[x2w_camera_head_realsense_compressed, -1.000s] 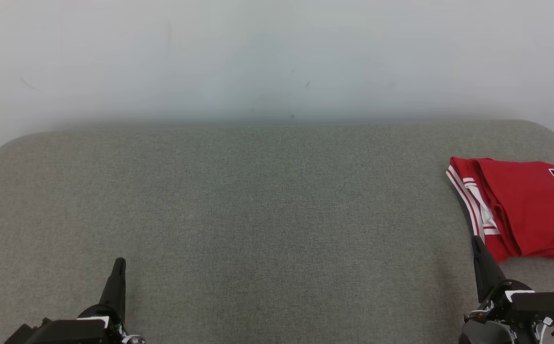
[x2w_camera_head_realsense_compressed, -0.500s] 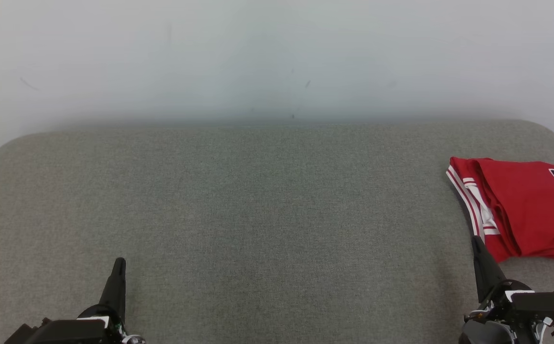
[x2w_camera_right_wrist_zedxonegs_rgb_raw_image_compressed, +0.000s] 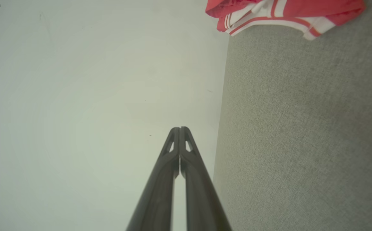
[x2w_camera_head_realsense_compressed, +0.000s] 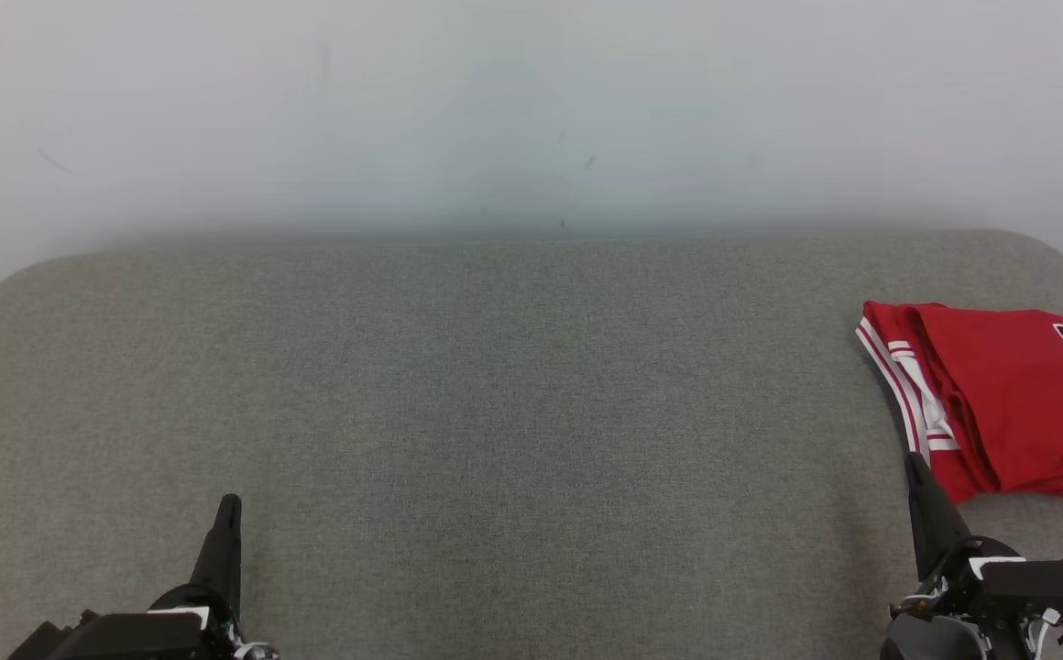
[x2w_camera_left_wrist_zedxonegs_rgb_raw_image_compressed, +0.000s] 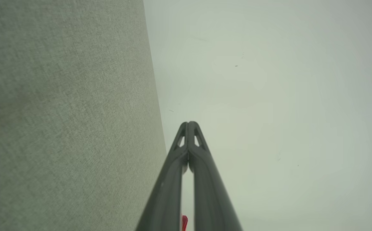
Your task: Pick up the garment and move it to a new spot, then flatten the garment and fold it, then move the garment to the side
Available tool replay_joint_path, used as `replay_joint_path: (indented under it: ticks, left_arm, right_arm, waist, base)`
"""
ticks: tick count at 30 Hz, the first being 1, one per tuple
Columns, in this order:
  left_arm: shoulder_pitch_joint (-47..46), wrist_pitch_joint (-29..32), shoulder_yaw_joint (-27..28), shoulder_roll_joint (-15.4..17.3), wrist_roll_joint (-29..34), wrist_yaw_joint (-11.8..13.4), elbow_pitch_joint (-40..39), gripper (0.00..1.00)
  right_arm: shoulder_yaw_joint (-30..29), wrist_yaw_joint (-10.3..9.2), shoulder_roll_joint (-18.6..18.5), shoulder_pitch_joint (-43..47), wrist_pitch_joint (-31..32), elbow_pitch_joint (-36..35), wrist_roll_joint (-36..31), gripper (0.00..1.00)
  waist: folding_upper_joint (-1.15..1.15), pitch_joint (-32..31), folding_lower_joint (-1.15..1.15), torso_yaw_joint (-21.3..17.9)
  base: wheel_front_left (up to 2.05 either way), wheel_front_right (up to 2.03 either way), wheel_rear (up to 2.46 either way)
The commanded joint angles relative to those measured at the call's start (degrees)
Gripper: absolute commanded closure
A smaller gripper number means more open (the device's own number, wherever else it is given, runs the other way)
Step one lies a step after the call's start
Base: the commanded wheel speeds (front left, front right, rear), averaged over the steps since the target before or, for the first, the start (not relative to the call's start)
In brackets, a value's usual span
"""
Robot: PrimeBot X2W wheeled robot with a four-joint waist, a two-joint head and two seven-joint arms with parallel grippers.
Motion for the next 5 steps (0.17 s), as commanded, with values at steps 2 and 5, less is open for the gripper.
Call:
replay_joint_path:
  ticks: [2,5]
  left_arm:
    - [-0.62,0.04,0.0,0.34,-0.43,-0.18,-0.04,1.0]
    - [-0.62,0.04,0.0,0.34,-0.43,-0.18,-0.04,1.0]
  right_arm:
    - [-0.14,-0.12,-0.09,-0.19,0.14,0.0,0.26,1.0]
    - [-0.14,-0.12,-0.09,-0.19,0.13,0.0,0.26,1.0]
  waist:
    - [0.0,0.0,0.0,0.0]
    - [0.0,0.0,0.0,0.0]
  base:
    - [0.0,0.0,0.0]
    - [0.0,0.0,0.0]
